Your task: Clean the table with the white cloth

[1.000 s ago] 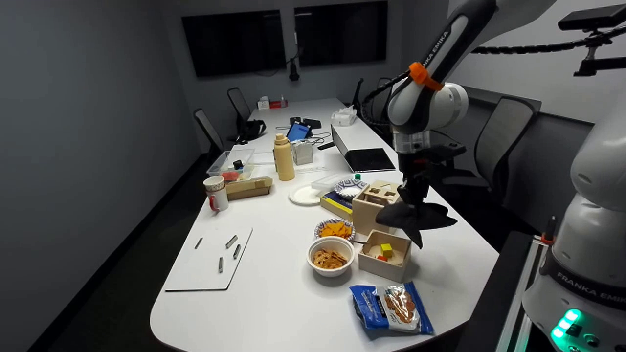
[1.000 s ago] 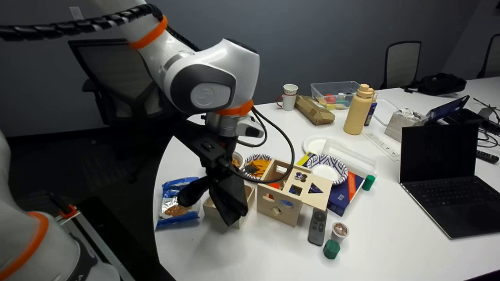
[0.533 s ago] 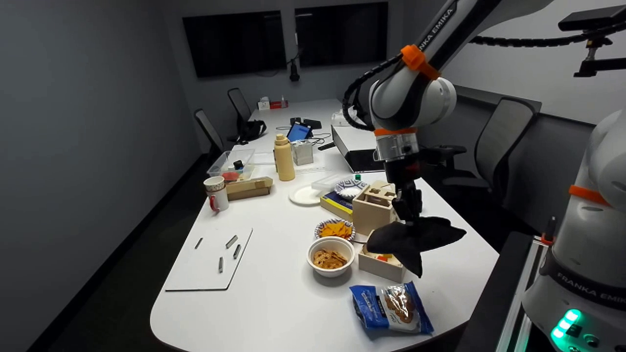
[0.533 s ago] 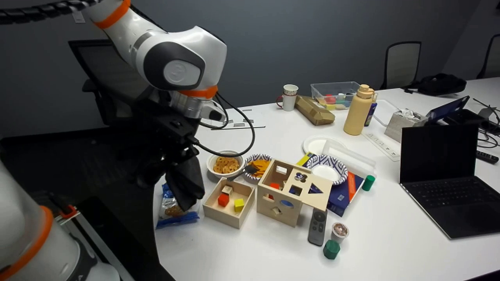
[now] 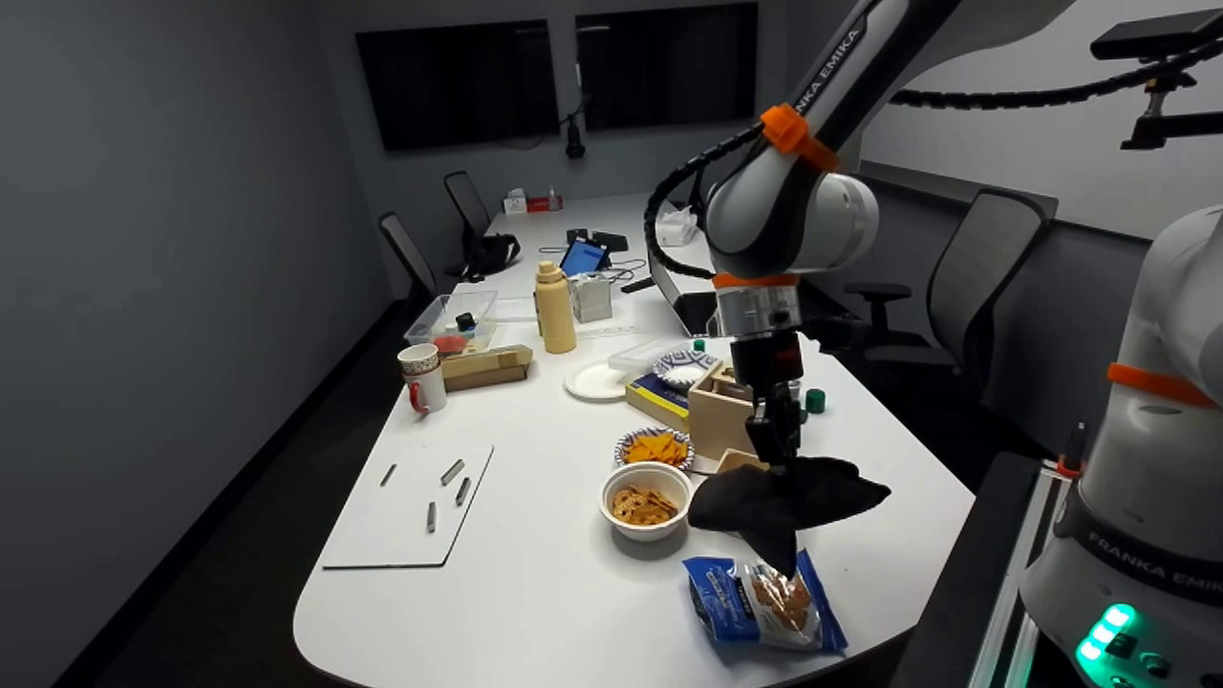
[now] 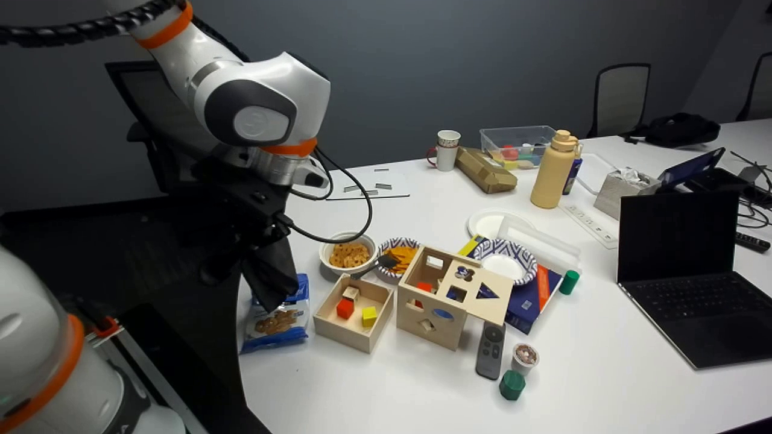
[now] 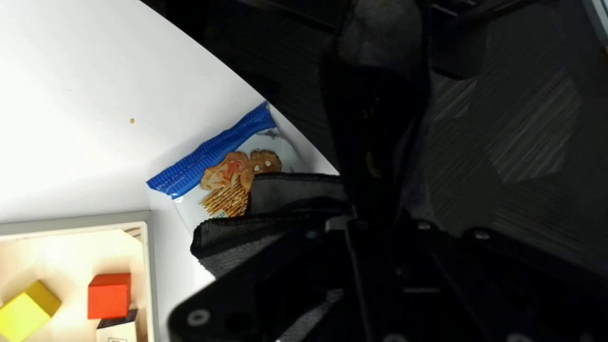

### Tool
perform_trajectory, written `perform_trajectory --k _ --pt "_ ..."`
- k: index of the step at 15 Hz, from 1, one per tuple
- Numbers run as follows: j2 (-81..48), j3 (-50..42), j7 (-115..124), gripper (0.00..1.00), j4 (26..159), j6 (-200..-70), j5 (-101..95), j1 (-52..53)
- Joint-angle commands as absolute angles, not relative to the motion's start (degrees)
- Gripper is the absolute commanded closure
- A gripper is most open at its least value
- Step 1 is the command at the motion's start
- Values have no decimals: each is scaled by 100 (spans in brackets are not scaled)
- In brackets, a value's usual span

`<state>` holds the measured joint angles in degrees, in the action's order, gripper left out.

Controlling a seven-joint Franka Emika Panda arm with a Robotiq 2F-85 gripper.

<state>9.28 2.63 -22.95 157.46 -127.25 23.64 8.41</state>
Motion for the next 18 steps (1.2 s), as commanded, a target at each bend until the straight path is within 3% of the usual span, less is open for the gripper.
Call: perform_trajectory --k 1,10,18 --pt "236 274 -2582 97 15750 -13398 2562 853" --pt "-1101 737 -3651 97 15778 -15048 3756 326" --pt "-1633 1241 -4686 97 15654 -15697 5026 -102"
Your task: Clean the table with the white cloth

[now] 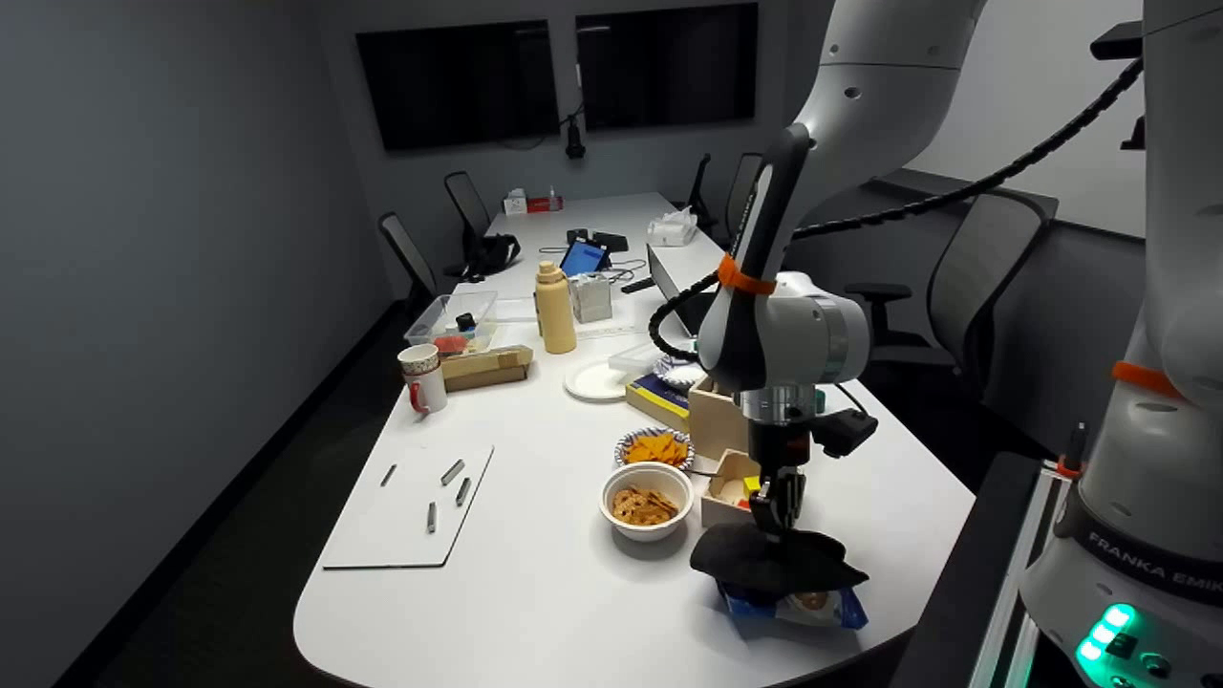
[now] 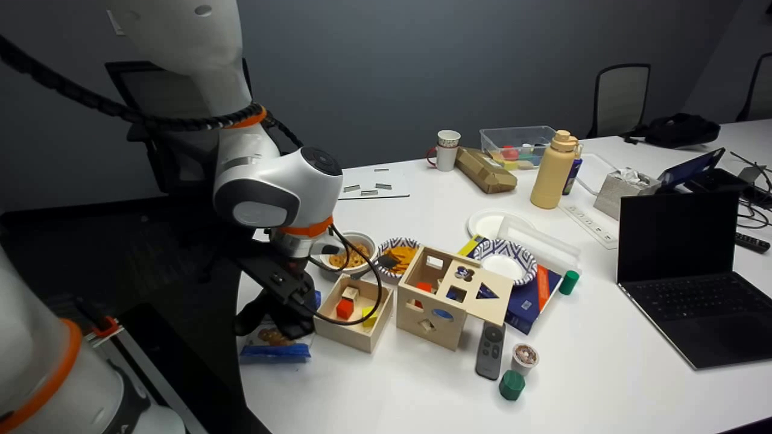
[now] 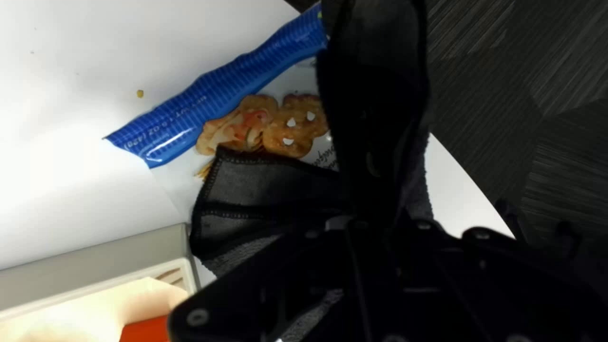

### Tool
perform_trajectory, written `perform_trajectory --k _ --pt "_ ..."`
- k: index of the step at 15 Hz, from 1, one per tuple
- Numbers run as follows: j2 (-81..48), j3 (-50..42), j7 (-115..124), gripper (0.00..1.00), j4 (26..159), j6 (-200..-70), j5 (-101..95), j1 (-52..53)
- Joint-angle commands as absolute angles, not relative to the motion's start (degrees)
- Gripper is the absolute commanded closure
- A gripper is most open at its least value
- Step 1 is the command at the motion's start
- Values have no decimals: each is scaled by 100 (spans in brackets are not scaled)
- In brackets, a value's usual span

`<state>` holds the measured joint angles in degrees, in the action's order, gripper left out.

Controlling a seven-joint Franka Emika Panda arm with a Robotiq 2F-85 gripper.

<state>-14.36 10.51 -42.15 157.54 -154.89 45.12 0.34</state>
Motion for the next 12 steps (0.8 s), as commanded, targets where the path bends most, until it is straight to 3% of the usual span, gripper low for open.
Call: perform_trajectory --k 1,10,11,12 --pt "-1705 1278 -4801 97 15612 -15754 5162 -108" --pt "-2214 1523 -5513 97 15217 -16054 5736 -103" --pt "-2214 1531 -5580 64 15205 -16096 5770 -112" --pt "-2210 1539 -5642 64 15200 -16147 5804 -124"
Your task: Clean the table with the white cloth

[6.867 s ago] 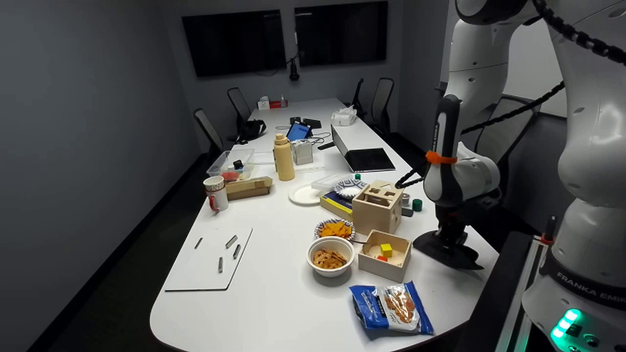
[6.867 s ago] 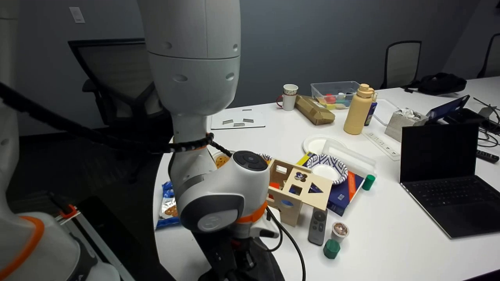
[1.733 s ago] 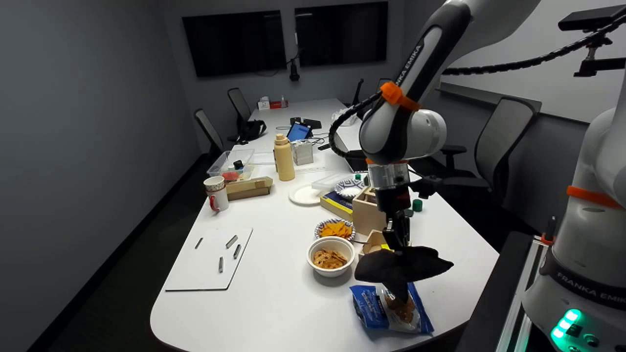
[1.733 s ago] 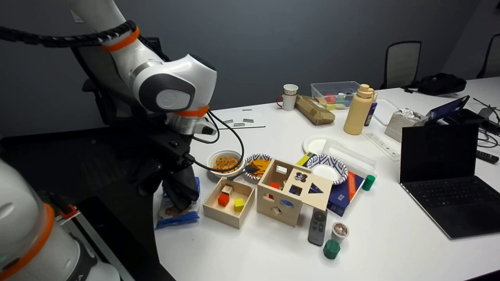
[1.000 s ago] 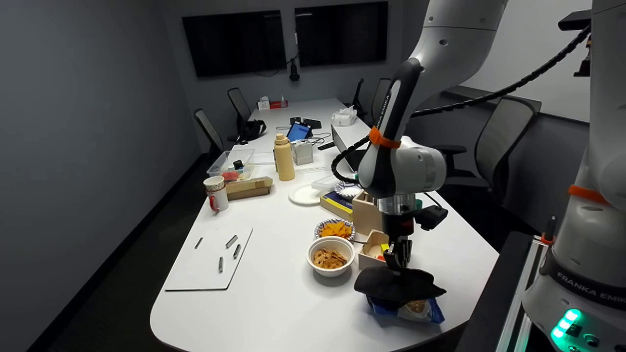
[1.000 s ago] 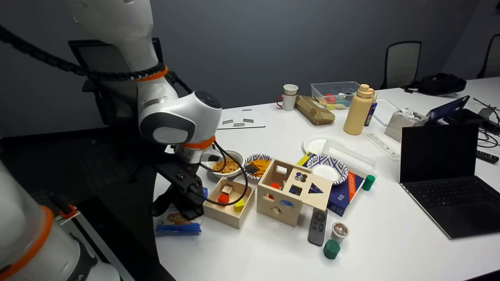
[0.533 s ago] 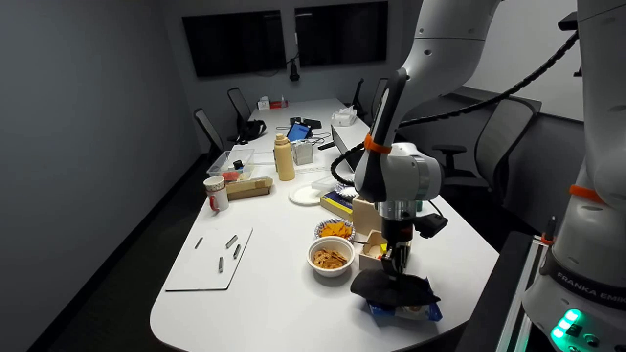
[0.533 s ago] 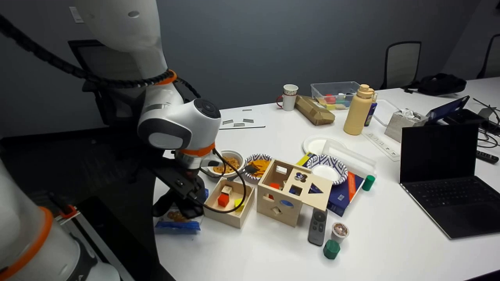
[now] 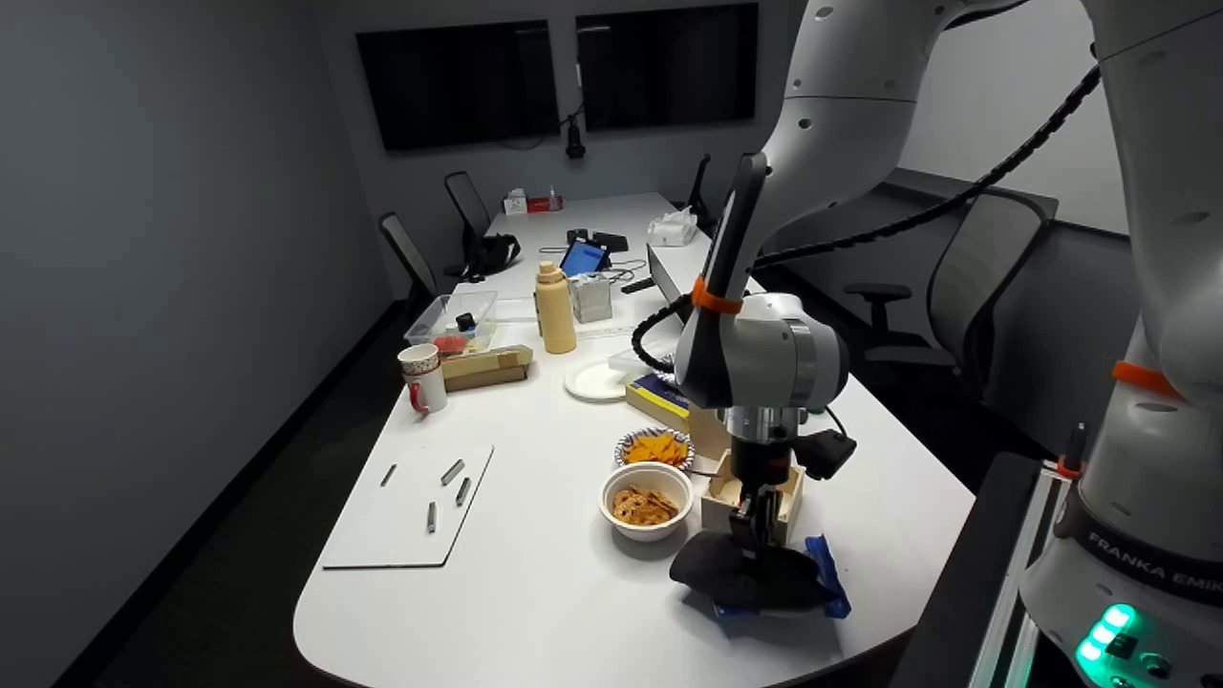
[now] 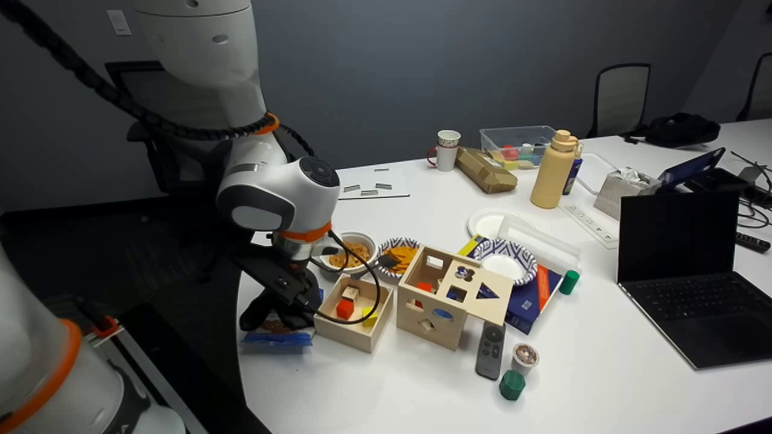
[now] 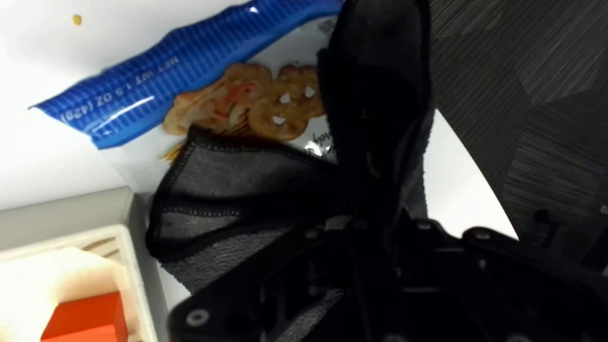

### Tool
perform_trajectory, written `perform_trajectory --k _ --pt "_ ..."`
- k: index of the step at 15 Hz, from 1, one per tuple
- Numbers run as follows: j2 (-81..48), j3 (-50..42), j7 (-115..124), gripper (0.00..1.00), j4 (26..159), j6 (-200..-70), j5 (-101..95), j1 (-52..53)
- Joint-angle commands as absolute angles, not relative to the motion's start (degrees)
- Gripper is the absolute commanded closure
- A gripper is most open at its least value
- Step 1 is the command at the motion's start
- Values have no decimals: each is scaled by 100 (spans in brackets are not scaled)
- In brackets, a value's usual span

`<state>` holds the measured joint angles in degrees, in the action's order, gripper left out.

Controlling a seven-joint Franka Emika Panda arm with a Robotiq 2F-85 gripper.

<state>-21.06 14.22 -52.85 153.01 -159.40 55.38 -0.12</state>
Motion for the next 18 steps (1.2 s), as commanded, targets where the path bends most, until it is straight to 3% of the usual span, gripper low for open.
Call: perform_trajectory --k 1,9,16,18 --pt "-2197 1546 -5716 59 15198 -16185 5853 -150" --pt "-1793 1651 -6091 0 15419 -16392 6087 -213" --pt "-756 1435 -4929 0 16167 -16348 5305 247" --pt "-1024 981 -4421 0 15792 -16559 4798 622"
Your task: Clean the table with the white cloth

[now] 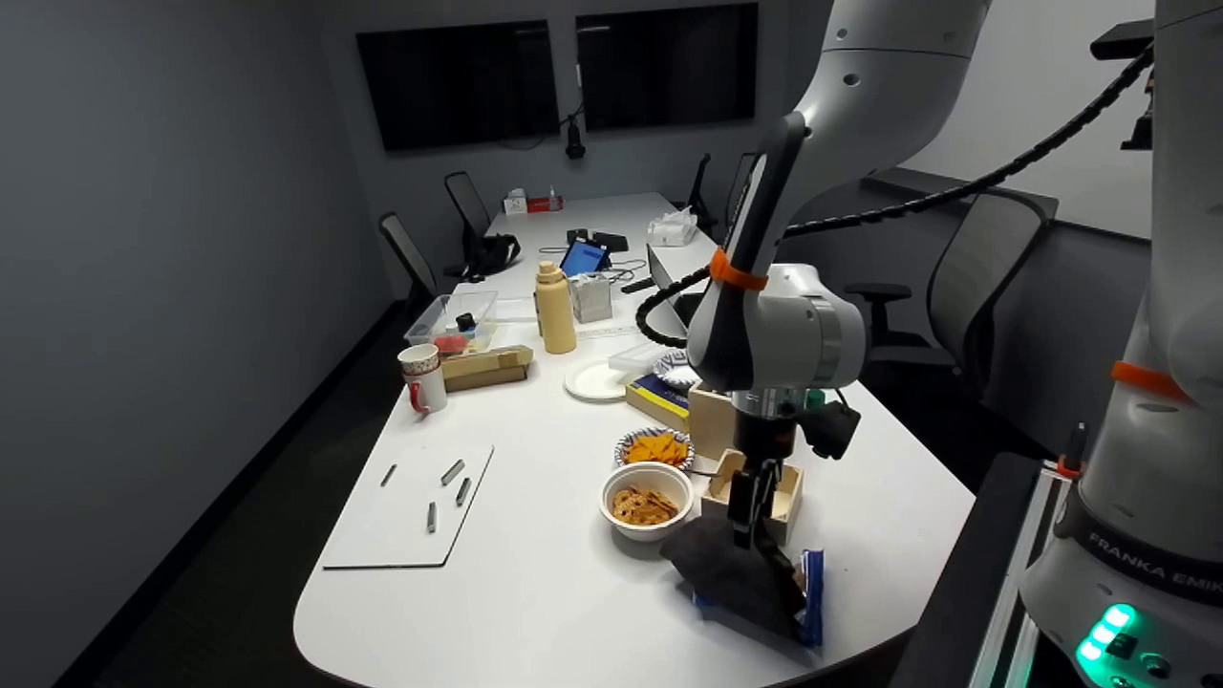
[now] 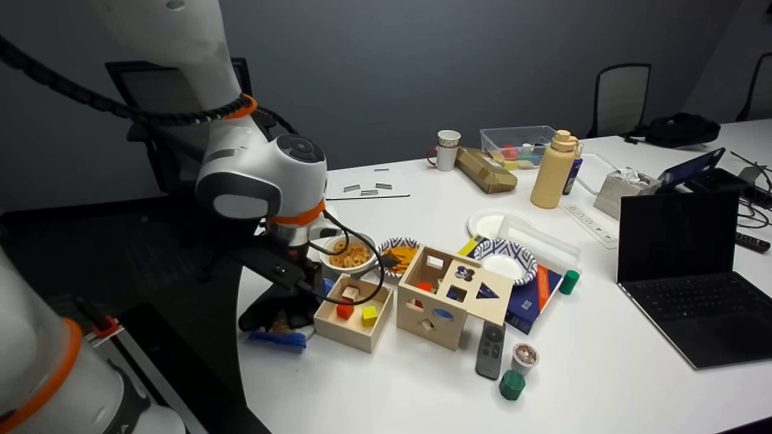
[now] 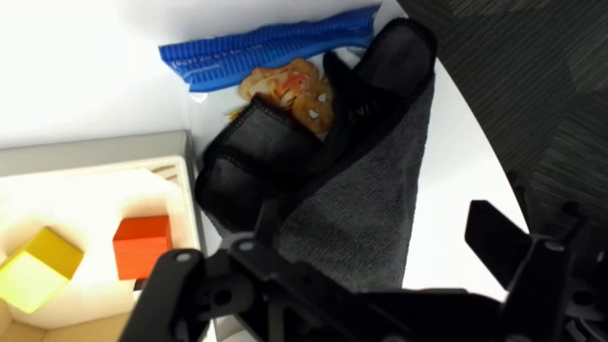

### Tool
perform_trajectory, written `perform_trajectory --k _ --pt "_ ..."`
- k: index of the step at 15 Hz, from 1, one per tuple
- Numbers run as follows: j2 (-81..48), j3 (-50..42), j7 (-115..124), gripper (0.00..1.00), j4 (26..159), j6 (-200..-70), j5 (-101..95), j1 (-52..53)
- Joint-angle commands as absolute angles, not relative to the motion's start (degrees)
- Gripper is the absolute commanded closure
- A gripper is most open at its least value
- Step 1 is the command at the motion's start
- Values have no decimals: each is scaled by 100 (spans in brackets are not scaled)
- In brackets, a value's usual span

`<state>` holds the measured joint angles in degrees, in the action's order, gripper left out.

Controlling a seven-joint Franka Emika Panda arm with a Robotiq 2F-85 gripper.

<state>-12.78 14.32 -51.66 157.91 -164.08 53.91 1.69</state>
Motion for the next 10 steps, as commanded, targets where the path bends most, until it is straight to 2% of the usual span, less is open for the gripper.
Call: perform_trajectory --k 1,3,4,5,10 --pt "-934 791 -4175 0 15770 -16672 4569 748" --pt "-784 382 -3714 0 15797 -16923 4076 980" --pt "-351 290 -3410 0 16210 -17017 3792 995" --pt "-833 -121 -3248 0 15711 -17065 3516 1212" --pt "-446 -1293 -2106 0 15969 -16974 1965 1684"
